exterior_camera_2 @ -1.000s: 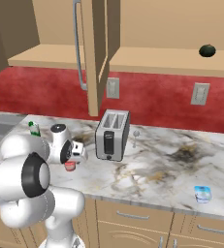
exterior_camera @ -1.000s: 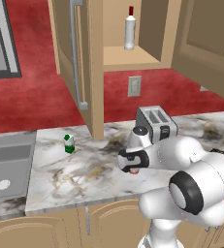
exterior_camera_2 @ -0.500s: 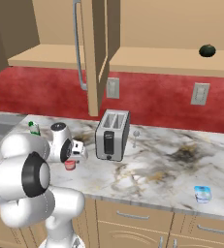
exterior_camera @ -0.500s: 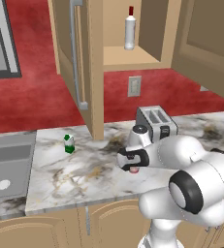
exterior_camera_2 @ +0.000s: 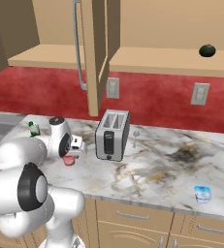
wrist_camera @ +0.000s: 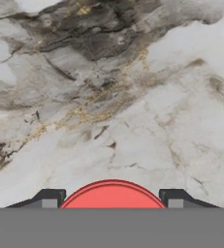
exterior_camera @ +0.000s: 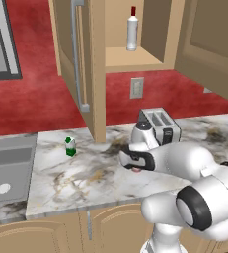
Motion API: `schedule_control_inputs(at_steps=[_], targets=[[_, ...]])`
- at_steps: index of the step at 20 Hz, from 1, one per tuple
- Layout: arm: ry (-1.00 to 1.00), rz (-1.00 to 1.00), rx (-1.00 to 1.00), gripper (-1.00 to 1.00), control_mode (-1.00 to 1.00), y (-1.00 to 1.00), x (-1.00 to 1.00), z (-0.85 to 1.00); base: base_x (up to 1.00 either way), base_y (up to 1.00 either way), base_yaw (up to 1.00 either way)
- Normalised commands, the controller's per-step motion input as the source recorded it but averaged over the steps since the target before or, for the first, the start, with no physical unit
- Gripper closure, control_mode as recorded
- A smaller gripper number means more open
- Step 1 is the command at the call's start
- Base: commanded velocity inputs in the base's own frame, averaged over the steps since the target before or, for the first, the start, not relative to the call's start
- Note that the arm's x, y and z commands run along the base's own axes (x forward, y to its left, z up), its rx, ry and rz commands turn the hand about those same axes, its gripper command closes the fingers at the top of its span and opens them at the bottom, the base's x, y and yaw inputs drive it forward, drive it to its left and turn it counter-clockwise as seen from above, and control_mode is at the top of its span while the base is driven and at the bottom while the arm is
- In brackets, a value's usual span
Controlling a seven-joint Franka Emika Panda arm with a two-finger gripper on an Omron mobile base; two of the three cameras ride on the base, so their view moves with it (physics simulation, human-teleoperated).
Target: Pick the jam and yogurt from the counter and place them in the cabinets closest to them.
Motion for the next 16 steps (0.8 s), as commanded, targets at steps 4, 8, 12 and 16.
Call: schedule_control_inputs(at_steps=[4, 8, 12, 16], targets=[[-0.05, 0.0, 0.01, 1.0, -1.0, -0.01, -0.04, 0.42, 0.0, 0.0, 0.0], [-0.04, 0.0, 0.01, 1.0, -1.0, -0.01, -0.01, 0.4, 0.0, 0.0, 0.0], [-0.05, -0.02, 0.0, 1.0, -1.0, 0.0, 0.0, 0.4, 0.0, 0.0, 0.0], [-0.04, -0.03, 0.0, 1.0, -1.0, 0.0, 0.0, 0.4, 0.0, 0.0, 0.0]])
